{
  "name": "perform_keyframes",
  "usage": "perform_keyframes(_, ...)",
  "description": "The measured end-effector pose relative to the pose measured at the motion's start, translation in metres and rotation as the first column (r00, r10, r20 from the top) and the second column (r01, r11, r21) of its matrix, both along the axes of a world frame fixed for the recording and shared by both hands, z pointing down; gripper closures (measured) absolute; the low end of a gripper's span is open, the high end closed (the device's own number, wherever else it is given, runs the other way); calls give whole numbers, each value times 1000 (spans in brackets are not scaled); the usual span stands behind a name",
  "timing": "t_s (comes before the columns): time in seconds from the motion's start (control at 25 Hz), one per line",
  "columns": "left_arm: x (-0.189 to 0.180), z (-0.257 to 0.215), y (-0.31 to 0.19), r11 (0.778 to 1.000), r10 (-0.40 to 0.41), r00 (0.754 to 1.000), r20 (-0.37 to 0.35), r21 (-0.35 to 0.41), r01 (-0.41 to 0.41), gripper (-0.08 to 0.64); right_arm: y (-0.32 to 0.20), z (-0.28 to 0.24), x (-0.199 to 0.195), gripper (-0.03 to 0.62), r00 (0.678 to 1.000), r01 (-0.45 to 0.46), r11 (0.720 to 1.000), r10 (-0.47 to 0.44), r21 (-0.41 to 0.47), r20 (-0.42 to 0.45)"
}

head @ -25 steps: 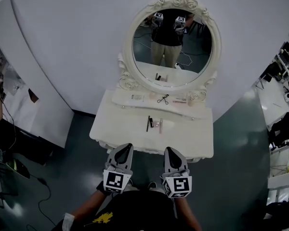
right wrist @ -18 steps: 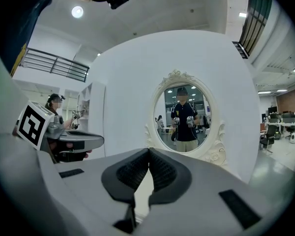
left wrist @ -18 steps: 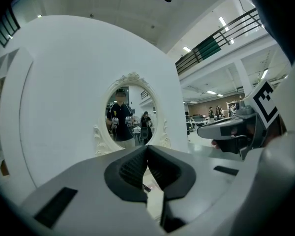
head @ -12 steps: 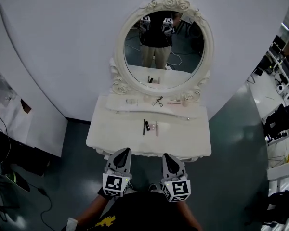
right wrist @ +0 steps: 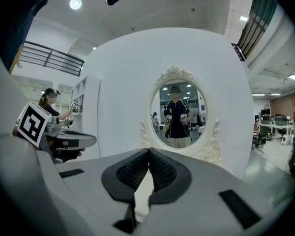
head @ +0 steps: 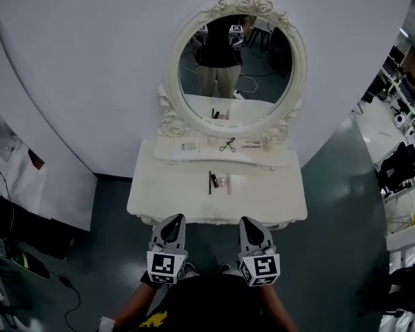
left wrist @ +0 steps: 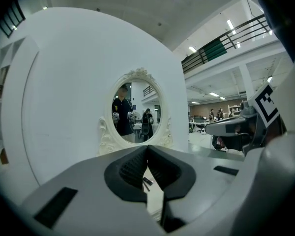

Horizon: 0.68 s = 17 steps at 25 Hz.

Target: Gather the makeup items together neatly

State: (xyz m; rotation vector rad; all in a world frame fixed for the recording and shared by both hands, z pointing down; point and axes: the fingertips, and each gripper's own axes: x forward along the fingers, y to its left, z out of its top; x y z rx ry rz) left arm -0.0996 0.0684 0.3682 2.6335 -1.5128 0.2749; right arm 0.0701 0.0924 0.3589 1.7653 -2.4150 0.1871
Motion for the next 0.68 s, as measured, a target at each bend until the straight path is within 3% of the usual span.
perform_keyframes(0.16, -28, 18, 0, 994, -48, 991, -123, -106, 35, 545, -1, 8, -7, 577, 1000, -18, 1000, 17, -17, -16)
perform_keyframes(0.44, -77, 66, 17, 975, -63, 994, -92, -219, 41, 545, 9, 19, -24, 577, 997, -65, 996, 62, -59, -39)
perform_keyframes(0.68, -85, 97, 26, 952, -29, 998, -52, -307, 12, 545, 15, 31, -40, 577, 997, -47, 993, 40, -111, -62)
